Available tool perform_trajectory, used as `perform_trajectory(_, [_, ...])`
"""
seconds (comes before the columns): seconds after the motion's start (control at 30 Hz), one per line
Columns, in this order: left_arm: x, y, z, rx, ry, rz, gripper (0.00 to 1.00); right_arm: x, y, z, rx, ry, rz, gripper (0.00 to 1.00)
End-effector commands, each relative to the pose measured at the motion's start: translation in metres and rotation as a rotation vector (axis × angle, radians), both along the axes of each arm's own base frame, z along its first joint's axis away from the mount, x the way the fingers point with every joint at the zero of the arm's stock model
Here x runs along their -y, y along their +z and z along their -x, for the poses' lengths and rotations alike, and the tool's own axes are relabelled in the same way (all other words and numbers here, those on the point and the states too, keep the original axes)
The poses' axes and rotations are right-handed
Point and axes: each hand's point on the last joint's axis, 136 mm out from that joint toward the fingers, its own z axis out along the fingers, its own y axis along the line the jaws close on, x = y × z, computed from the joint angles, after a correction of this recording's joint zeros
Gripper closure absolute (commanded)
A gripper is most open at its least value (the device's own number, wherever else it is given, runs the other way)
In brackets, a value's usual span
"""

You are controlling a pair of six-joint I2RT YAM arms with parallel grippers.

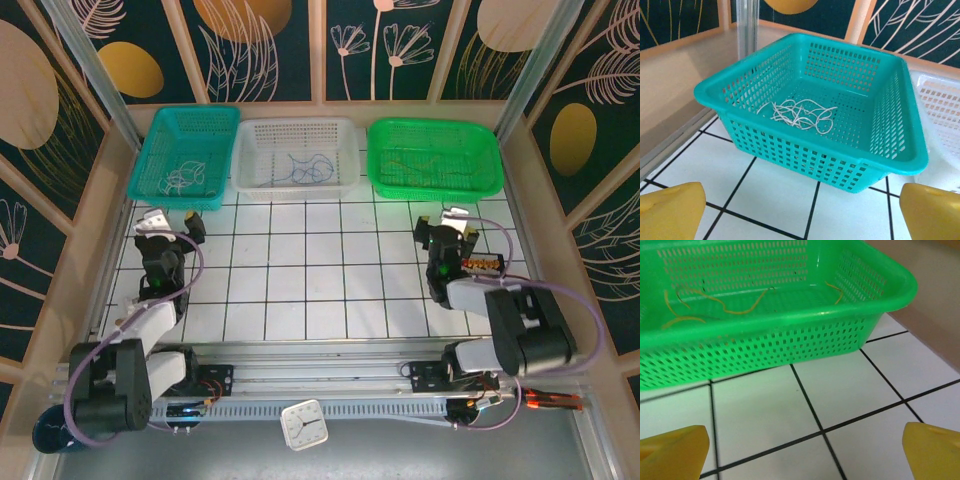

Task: Untangle the cables

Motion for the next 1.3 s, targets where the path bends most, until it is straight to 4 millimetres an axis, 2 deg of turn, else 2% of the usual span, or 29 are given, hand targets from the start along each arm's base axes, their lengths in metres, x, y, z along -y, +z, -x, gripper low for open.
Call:
perform_trajectory(0.0, [-0.001,0.004,0.004,0.102,0.006,-0.016,0.01,0.003,0.04,-0.009,0.196,0.021,0.075,0.01])
perform_trajectory(0.1, [-0.001,0.002,0.002,0.14,0.009,-0.015,0.01,0.003,0.045,-0.006,0.268,0.087,0.04,0.01])
perform_trajectory(0.17, [0.002,0.003,-0.004,0.143,-0.012,-0.045,0.01,0.013,0.047,0.003,0.318,0.052,0.019,0.01])
perform_trajectory(0.27, [0.004,-0.001,-0.007,0.152,-0.024,-0.071,0.01,0.018,0.054,0.011,0.335,0.021,0.017,0.01])
perform_trajectory(0.4, [0.01,-0.011,-0.009,0.161,-0.041,-0.093,0.01,0.008,0.047,0.004,0.309,0.117,-0.01,0.01])
perform_trajectory(0.47, [0.02,-0.013,-0.019,0.131,-0.082,-0.118,0.01,0.009,0.047,0.004,0.347,0.135,-0.015,0.01])
perform_trajectory(0.57, [0.032,-0.018,-0.027,0.096,-0.142,-0.147,0.01,0.009,0.028,-0.007,0.286,0.201,-0.08,0.01])
perform_trajectory(0.6, [0.035,-0.019,-0.029,0.085,-0.159,-0.157,0.01,0.011,0.032,-0.01,0.306,0.2,-0.082,0.01])
perform_trajectory(0.63, [0.037,-0.019,-0.03,0.087,-0.167,-0.16,0.01,0.011,0.021,-0.017,0.22,0.219,-0.123,0.01])
perform_trajectory(1.27, [0.038,-0.02,-0.03,0.083,-0.169,-0.157,0.01,0.007,0.024,-0.013,0.249,0.236,-0.101,0.01])
